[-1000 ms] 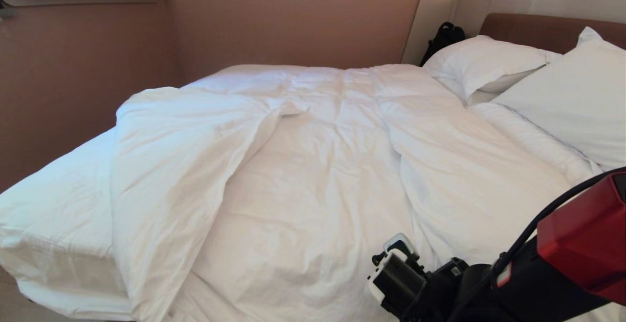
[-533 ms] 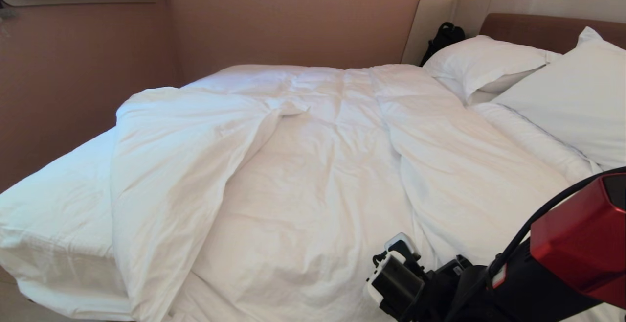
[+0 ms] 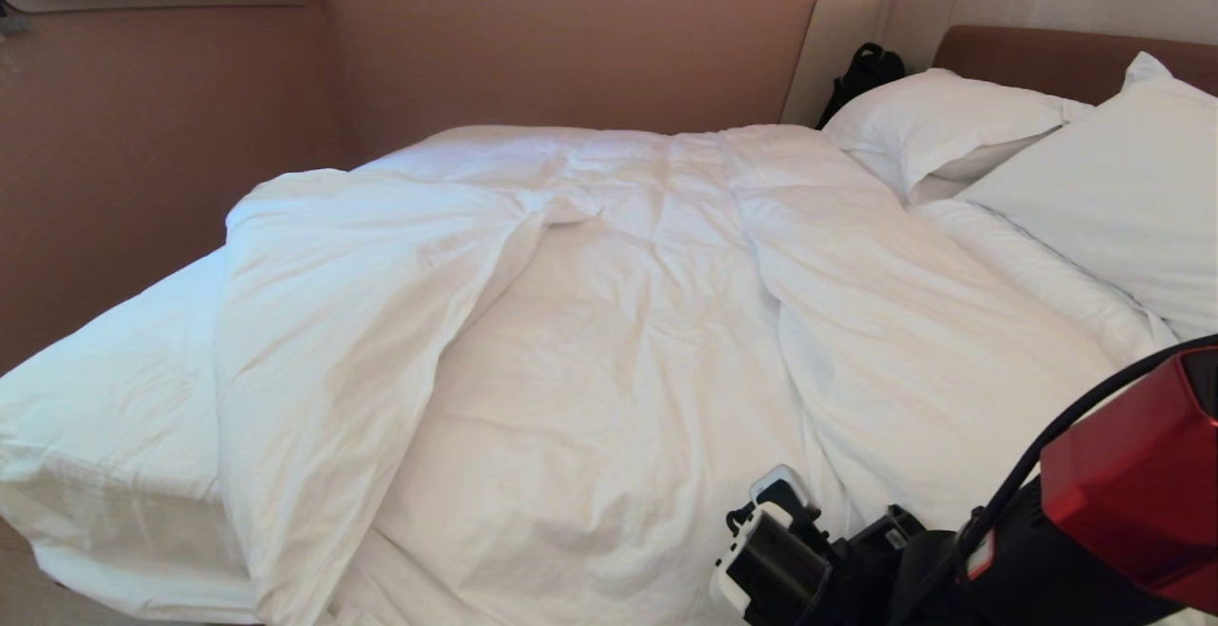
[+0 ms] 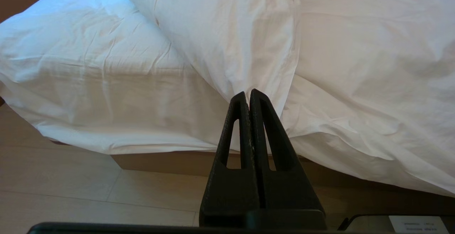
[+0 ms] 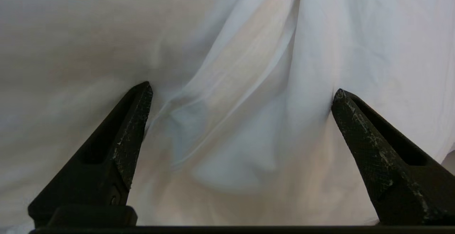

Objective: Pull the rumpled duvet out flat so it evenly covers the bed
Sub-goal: Flatten the corners of the folded blanket

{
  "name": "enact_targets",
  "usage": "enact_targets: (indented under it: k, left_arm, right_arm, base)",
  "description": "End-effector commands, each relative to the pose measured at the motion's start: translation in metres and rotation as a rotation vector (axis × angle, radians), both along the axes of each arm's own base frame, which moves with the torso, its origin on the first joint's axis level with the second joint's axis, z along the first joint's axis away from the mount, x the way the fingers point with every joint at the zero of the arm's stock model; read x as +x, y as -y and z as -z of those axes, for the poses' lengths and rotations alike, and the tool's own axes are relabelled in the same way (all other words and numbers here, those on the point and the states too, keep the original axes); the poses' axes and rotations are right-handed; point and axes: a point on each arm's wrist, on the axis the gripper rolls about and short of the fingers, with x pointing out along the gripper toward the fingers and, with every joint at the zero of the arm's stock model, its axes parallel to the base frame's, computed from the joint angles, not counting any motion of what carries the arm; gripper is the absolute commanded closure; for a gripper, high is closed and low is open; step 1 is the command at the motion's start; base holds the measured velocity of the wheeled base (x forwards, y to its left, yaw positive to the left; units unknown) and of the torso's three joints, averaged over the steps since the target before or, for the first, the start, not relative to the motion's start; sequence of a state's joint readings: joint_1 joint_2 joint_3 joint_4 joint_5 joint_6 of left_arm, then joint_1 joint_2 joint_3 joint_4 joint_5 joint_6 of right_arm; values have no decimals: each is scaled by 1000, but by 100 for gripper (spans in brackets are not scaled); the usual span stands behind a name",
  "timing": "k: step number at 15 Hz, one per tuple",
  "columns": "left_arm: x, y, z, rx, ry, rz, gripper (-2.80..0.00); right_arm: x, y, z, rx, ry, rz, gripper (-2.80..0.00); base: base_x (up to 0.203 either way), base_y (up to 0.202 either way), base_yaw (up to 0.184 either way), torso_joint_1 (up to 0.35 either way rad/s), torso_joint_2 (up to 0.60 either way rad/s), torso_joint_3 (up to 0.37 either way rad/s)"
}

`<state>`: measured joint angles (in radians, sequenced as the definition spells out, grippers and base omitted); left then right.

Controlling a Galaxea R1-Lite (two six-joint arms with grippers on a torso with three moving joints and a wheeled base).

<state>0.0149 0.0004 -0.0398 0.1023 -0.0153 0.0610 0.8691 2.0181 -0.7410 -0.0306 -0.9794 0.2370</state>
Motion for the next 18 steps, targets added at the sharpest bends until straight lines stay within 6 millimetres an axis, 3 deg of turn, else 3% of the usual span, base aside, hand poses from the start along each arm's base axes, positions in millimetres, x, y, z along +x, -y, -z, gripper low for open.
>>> enact_targets:
  k: [1, 3, 6, 9, 13, 18]
  left_arm:
    - [0, 0, 0, 0, -1, 0, 0]
    - [0, 0, 0, 0, 0, 0, 0]
    - [0, 0, 0, 0, -1, 0, 0]
    - [0, 0, 0, 0, -1, 0, 0]
    - [0, 0, 0, 0, 0, 0, 0]
    - [0, 0, 0, 0, -1, 0, 0]
  right_arm:
    - [-10, 5, 4, -9, -5, 4, -280]
    - [-15, 9, 7, -15, -13, 11, -280]
    - [-31, 16, 29, -26, -57, 24, -280]
    - [-44, 5, 49, -5, -52, 12, -280]
    - [-44, -11, 45, 101, 2, -14, -280]
    - [-44, -10, 40, 128, 15, -17, -280]
  base:
    - [0, 0, 0, 0, 0, 0]
    - [0, 0, 0, 0, 0, 0]
    - [0, 0, 0, 0, 0, 0]
    - [0, 0, 0, 0, 0, 0]
    - [0, 0, 0, 0, 0, 0]
    - [0, 0, 0, 0, 0, 0]
